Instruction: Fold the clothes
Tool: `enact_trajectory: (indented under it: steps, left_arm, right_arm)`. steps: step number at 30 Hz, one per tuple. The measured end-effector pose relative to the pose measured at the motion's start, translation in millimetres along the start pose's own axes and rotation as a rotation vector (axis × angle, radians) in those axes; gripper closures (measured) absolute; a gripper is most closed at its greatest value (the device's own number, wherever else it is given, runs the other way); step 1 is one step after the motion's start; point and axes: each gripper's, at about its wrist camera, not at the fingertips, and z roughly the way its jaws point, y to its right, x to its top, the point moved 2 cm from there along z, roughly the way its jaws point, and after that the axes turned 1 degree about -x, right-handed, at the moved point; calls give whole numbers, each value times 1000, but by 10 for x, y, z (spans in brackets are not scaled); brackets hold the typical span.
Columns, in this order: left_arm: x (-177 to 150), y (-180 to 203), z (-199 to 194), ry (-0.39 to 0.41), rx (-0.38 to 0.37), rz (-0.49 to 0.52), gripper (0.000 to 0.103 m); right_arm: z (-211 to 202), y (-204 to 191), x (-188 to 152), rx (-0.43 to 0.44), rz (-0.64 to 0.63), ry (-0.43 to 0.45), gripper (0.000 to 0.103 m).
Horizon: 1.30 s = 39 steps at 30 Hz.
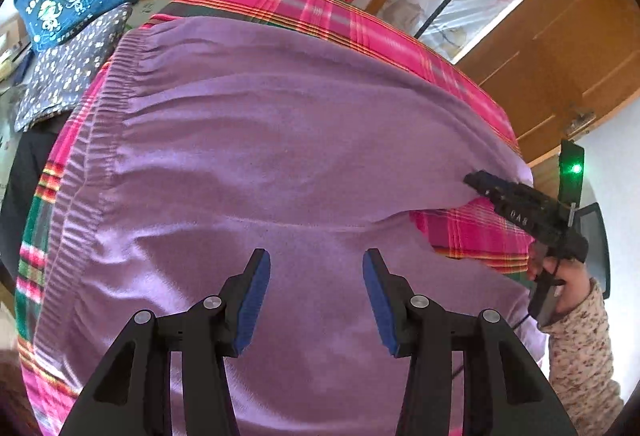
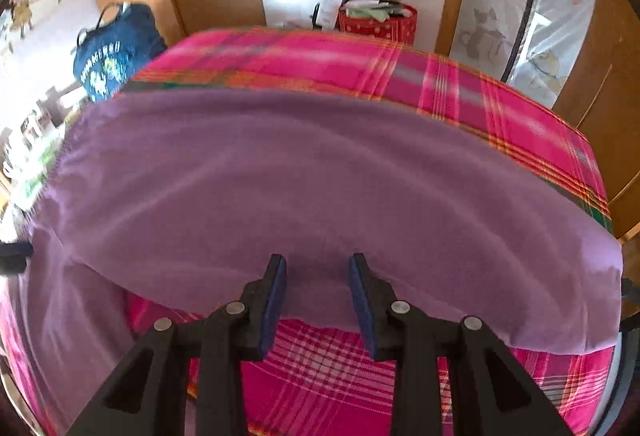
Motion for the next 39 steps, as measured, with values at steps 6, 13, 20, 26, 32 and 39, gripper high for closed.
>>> enact_trajectory:
  steps: [6,13,20,26,32,39]
  left_arm:
    - [30,25,12,44,73,47,53]
    - [22,122,-25,131,177,108,53]
    - [24,181,-10,204,250,155,53]
    - [6,203,48,221,272,168,53]
    - [58,192,106,215,283,180,53]
    - [107,95,175,210,291,158,53]
  right_arm:
    - [-118,-51,-207,-14,-45,-41,69]
    - [-186,-164,-332,-47,-72,-72,69]
    - [-134,-257,-71,-10,-70,-18,69]
    - [-90,-336,152,22,-69,28,69]
    - [91,-472,130,30,-94,9,69]
    - [55,-519,-24,27,-97,-16,69]
